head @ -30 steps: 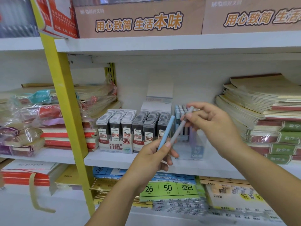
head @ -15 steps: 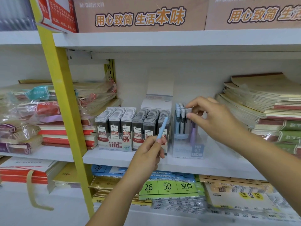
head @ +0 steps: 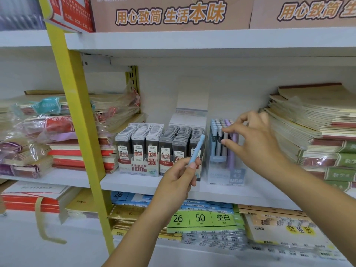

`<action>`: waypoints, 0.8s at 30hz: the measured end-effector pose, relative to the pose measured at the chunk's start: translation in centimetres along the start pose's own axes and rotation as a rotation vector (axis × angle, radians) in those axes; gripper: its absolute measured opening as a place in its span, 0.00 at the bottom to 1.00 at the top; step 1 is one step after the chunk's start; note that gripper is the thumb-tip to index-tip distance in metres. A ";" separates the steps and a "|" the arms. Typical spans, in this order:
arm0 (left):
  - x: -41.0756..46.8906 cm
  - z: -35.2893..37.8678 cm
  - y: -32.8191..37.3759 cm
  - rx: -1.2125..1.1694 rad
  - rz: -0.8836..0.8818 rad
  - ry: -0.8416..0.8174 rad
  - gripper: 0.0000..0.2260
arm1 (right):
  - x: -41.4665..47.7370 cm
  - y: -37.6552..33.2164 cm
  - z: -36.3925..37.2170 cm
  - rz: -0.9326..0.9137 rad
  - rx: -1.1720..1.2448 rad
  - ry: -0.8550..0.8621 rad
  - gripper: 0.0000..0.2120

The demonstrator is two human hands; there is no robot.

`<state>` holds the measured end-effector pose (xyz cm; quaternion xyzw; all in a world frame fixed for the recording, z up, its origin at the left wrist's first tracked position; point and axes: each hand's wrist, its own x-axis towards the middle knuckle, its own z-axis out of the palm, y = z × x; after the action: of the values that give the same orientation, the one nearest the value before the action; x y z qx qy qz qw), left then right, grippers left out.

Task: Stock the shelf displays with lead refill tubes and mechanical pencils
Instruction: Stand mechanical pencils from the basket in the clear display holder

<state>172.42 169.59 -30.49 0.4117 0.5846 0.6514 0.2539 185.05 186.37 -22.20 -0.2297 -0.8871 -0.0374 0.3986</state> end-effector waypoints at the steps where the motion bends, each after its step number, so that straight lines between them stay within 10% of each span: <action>1: -0.1 0.0 0.1 -0.002 0.004 -0.001 0.09 | -0.1 -0.1 0.0 0.009 -0.006 -0.007 0.13; 10: -0.2 0.3 1.5 0.148 0.113 -0.090 0.09 | -2.7 -3.4 -1.6 0.053 0.657 -0.189 0.11; 14: -0.4 -1.1 1.7 -0.201 0.060 0.050 0.12 | -4.0 -2.5 -1.9 0.294 0.993 -0.118 0.07; 19: -0.5 -1.1 2.0 -0.405 0.113 0.183 0.15 | -5.8 -2.8 -1.3 0.164 0.777 -0.396 0.10; 24: -0.1 0.4 3.7 -0.164 0.211 0.122 0.07 | -4.4 -4.6 -1.6 0.073 0.764 -0.256 0.17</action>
<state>173.36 169.08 -26.91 0.4083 0.4972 0.7439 0.1807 186.65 180.20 -23.80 -0.0993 -0.8709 0.3380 0.3426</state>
